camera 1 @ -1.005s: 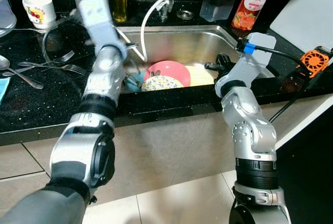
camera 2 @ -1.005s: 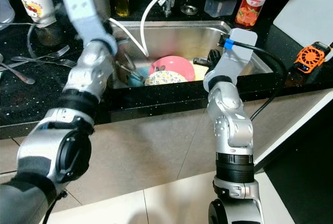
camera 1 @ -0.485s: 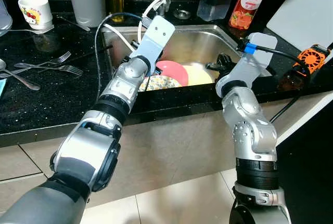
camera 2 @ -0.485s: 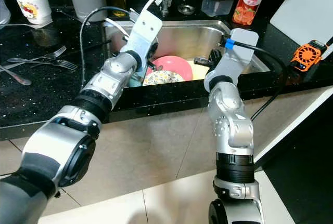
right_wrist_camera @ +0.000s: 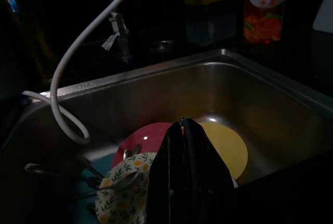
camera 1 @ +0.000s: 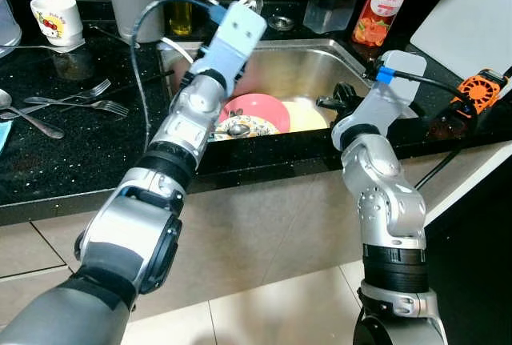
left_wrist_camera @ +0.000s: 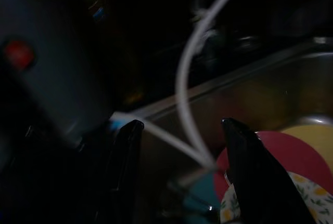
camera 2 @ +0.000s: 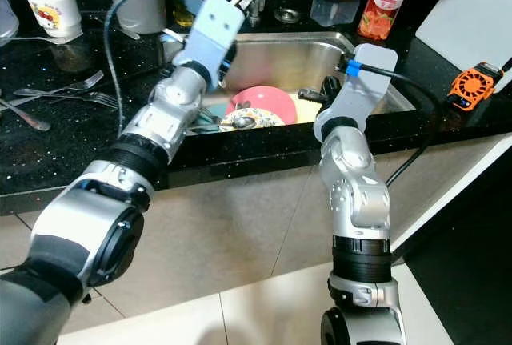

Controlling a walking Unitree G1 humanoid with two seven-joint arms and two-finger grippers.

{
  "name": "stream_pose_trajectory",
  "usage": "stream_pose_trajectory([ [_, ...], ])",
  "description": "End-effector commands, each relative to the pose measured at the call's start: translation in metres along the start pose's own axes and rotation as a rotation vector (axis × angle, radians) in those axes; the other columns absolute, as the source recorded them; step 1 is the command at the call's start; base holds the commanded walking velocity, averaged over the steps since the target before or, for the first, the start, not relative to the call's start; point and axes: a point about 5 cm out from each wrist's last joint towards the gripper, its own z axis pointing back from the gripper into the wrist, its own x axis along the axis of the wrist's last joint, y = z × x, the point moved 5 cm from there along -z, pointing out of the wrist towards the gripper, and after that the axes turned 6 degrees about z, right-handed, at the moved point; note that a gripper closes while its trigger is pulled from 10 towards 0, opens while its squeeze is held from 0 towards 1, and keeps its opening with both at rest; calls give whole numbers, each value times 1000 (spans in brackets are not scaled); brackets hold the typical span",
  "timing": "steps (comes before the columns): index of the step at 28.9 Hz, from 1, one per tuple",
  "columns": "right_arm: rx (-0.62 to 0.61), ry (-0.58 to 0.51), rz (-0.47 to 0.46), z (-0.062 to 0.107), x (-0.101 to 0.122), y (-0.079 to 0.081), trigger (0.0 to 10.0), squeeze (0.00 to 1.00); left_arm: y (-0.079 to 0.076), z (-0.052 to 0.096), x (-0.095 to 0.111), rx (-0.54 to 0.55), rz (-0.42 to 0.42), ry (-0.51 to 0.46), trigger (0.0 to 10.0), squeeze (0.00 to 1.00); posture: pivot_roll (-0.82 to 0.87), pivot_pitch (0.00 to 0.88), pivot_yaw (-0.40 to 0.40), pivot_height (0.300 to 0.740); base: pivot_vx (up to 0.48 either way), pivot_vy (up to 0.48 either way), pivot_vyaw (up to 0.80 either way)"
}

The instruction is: Kitchen organization

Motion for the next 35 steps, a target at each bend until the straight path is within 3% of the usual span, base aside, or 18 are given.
stream_pose_trajectory([
  [1,-19,-3,-2,3,1,-7,10000,0,10,6,-13,41,20,67,10000,0,182,54,-66,740,0,0,0],
  [3,-23,-3,-1,4,1,-8,10000,0,16,11,-13,44,1,69,10000,0,184,54,-66,740,0,0,0],
  [4,-33,-1,2,6,0,-12,10000,0,28,23,-15,33,-65,76,10000,0,204,56,-68,740,0,0,0],
  [11,-45,8,14,8,-4,-20,10000,0,55,39,-26,53,-136,127,10000,0,227,55,-70,740,0,0,0],
  [12,-44,13,24,9,-6,-22,10000,0,69,45,-26,32,-234,142,10000,0,242,52,-66,740,0,0,0],
  [13,-44,13,24,9,-6,-22,10000,0,69,45,-26,32,-234,142,10000,0,242,52,-66,740,0,0,0],
  [16,-43,16,29,9,-7,-22,10000,0,73,48,-22,-57,-351,159,10000,0,252,45,-58,740,0,0,0],
  [19,-43,15,26,9,-8,-21,10000,0,83,49,-30,-45,-352,221,10000,0,252,41,-53,740,0,0,0],
  [21,-43,13,22,9,-8,-20,10000,0,92,53,-47,-27,-392,301,10000,0,251,41,-48,740,0,0,0],
  [24,-44,13,20,10,-7,-20,10000,0,95,57,-54,-29,-427,326,10000,0,249,42,-47,740,0,0,0],
  [25,-46,13,19,10,-7,-20,10000,0,98,62,-64,-29,-497,359,10000,0,253,45,-49,740,0,0,0],
  [26,-47,13,19,10,-8,-21,10000,0,101,63,-67,-14,-515,369,10000,0,254,47,-49,740,0,0,0],
  [31,-42,17,17,10,-9,-19,10000,0,118,63,-74,124,-429,412,10000,0,258,56,-49,740,0,0,0],
  [35,-41,17,14,10,-8,-18,10000,0,124,65,-77,126,-498,427,10000,0,264,64,-50,740,0,0,0],
])
